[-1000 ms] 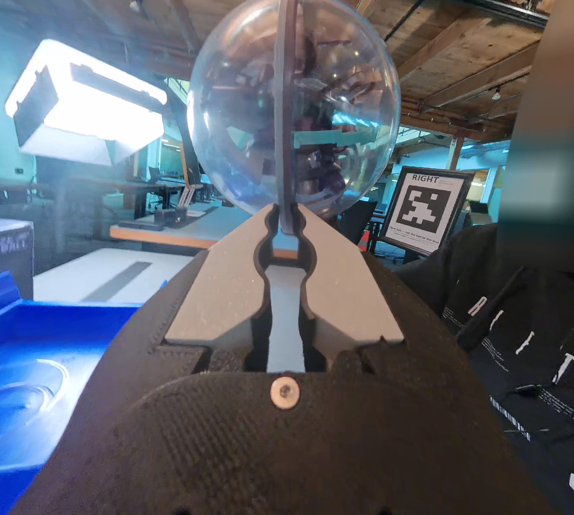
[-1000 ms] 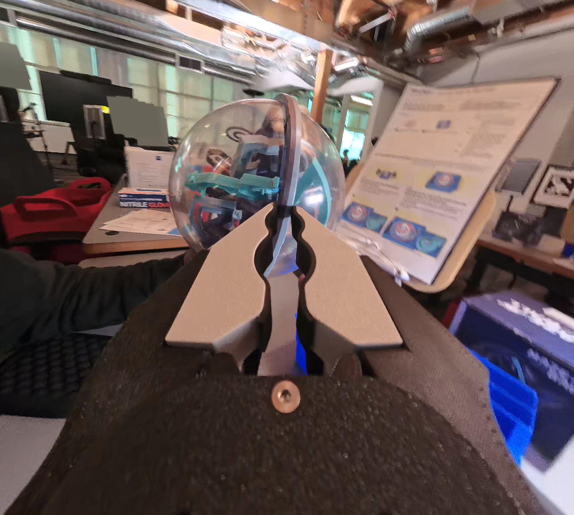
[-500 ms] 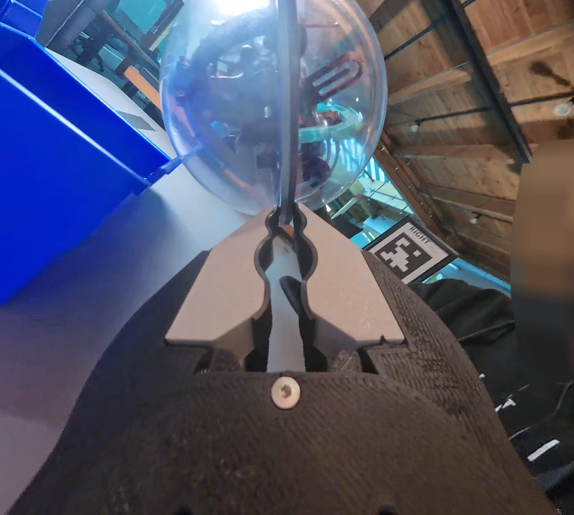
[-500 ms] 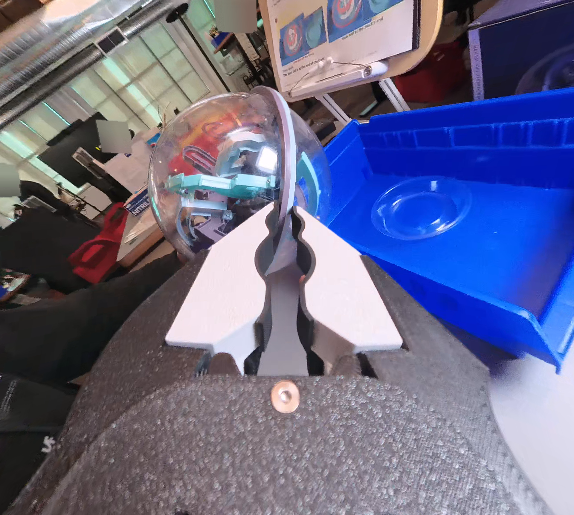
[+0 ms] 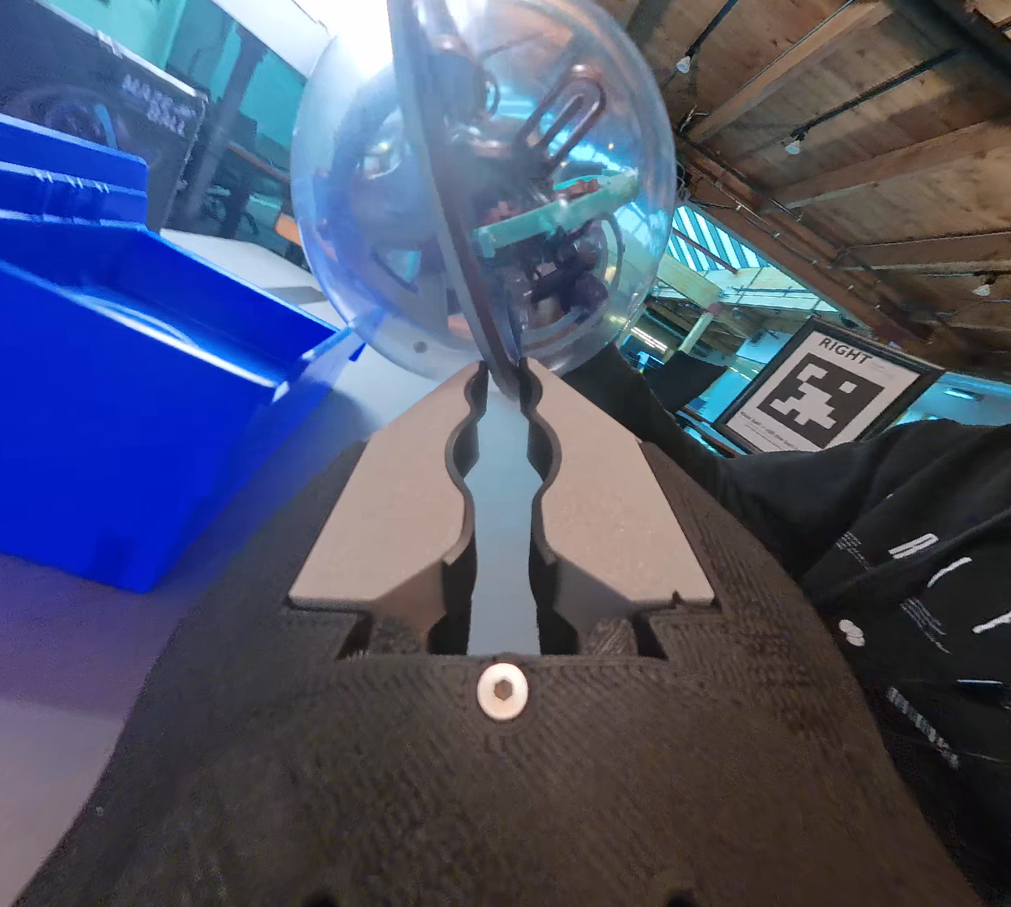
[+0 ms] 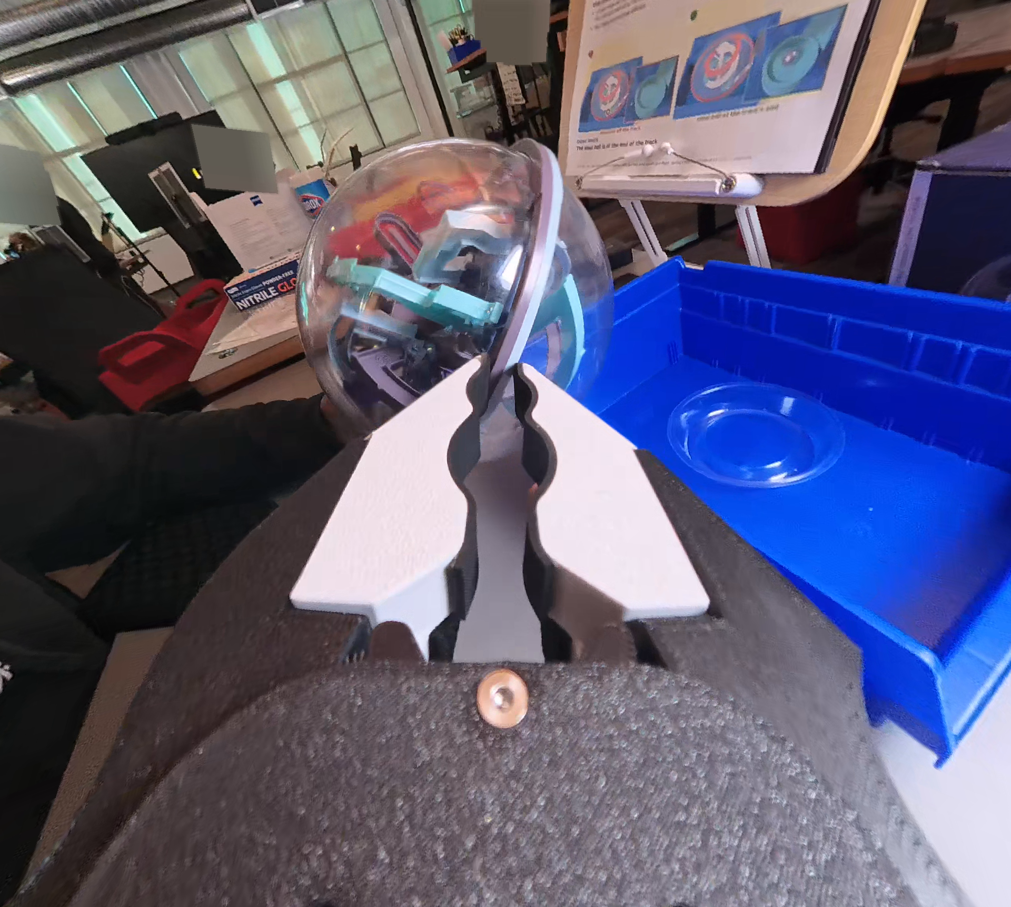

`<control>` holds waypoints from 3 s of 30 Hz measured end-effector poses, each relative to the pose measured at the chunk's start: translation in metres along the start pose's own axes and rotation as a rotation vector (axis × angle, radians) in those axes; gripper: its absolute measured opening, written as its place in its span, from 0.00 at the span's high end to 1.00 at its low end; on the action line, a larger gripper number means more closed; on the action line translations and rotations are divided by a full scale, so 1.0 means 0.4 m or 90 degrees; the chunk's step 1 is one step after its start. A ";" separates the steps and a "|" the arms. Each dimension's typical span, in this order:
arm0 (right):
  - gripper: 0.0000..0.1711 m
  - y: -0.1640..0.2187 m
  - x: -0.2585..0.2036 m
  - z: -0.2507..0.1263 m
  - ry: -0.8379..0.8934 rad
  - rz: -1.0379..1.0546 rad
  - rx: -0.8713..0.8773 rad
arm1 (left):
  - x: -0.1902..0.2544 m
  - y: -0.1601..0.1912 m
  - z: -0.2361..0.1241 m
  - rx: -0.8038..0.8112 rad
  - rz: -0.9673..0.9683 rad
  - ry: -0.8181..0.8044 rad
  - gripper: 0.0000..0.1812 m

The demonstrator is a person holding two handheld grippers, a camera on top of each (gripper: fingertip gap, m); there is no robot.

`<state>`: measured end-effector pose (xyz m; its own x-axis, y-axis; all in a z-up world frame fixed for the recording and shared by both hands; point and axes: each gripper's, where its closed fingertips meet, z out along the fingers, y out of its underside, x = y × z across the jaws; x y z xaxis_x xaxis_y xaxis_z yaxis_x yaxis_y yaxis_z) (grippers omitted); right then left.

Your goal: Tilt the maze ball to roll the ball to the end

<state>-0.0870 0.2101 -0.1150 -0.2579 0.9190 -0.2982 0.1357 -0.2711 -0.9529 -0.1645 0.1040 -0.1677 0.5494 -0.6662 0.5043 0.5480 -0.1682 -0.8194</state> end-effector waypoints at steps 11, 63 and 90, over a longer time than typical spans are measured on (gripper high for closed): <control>0.97 -0.087 -0.094 -0.015 -0.049 -0.134 0.109 | 0.105 -0.091 0.002 0.020 0.175 0.006 0.96; 0.97 -0.256 -0.341 -0.092 -0.104 -0.274 0.275 | 0.442 -0.297 0.032 0.046 0.393 0.056 0.96; 0.97 -0.252 -0.335 -0.069 -0.095 -0.245 0.274 | 0.438 -0.324 0.020 0.059 0.342 0.042 0.96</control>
<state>-0.0396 0.1222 0.0224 -0.3477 0.9325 0.0981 -0.3855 -0.0468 -0.9215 -0.1344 0.0148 0.0288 0.7283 -0.6852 0.0009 0.2562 0.2711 -0.9278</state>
